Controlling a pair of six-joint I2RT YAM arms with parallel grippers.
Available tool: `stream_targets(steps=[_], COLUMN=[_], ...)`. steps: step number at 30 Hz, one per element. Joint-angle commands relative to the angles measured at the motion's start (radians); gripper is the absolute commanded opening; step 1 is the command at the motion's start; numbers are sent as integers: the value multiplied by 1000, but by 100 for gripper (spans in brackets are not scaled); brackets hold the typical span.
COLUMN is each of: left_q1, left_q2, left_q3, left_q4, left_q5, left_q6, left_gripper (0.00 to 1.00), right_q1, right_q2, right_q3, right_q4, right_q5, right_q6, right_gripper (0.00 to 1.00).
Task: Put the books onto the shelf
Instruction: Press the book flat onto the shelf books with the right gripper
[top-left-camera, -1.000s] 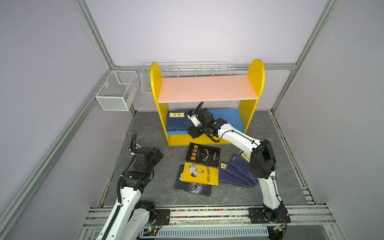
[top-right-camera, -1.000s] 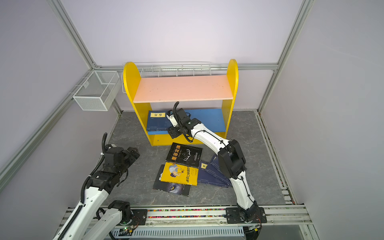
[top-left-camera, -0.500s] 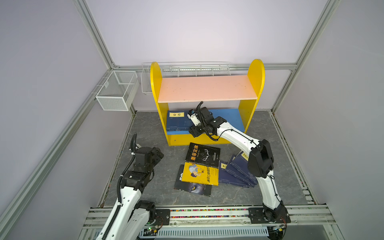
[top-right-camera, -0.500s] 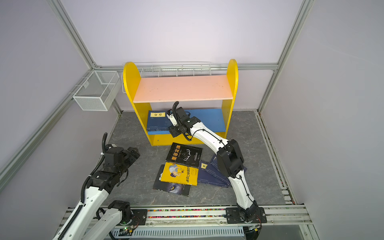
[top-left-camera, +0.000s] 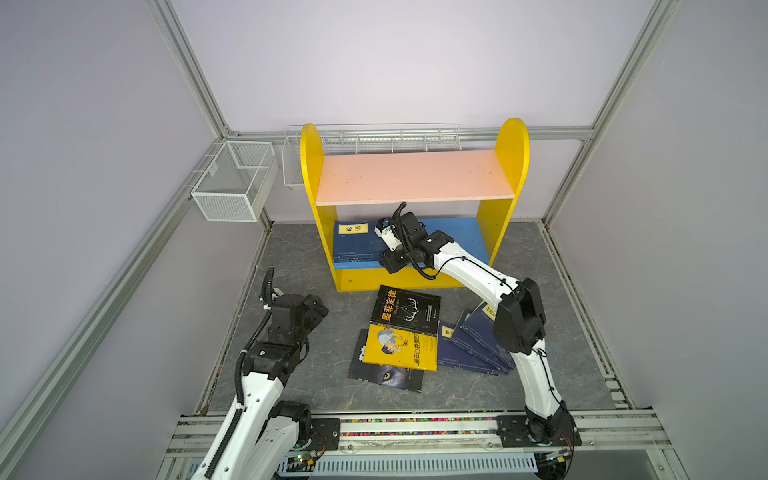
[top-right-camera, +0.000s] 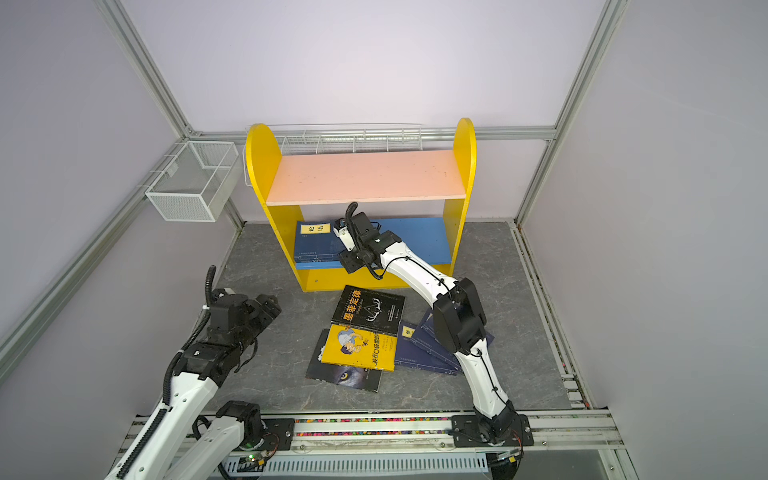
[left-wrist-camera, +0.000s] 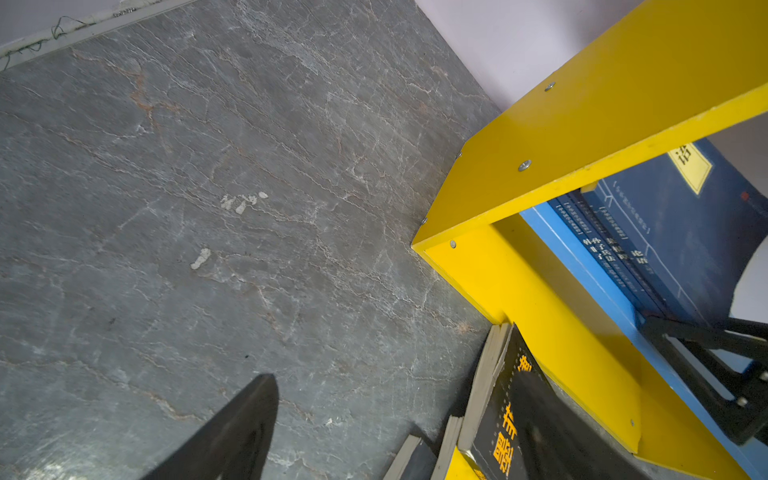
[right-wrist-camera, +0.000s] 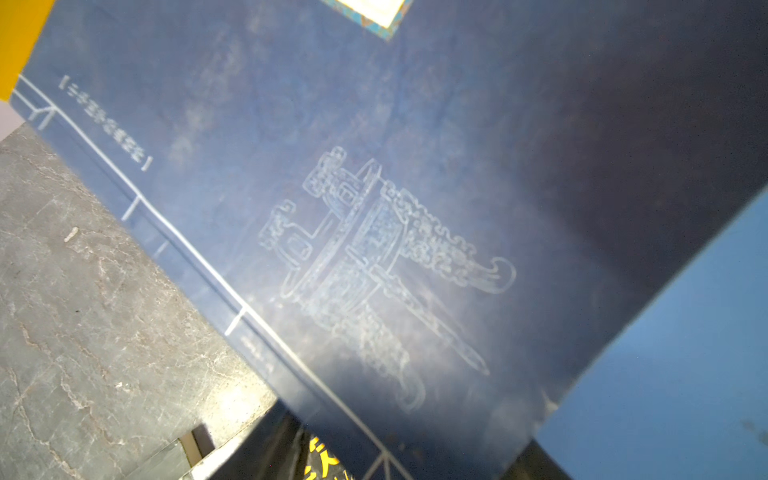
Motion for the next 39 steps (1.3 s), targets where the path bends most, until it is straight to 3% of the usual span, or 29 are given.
stream_targets(steps=[1, 16, 24, 39], left_q1=[6, 6, 6, 6], left_q2=[0, 6, 5, -4], left_q3=[-11, -10, -10, -16], left_q4=[3, 8, 5, 0], left_q5=[0, 7, 7, 5], left_q6=[-9, -7, -7, -10], left_gripper=[88, 88, 88, 88], right_q1=[-3, -3, -3, -2], right_q2=[34, 56, 51, 58], right_q3=[33, 64, 51, 43], right_q4=[89, 110, 151, 193], right_q5=[-118, -142, -161, -197], right_q6=[-21, 56, 113, 171], right_gripper=[63, 62, 72, 70])
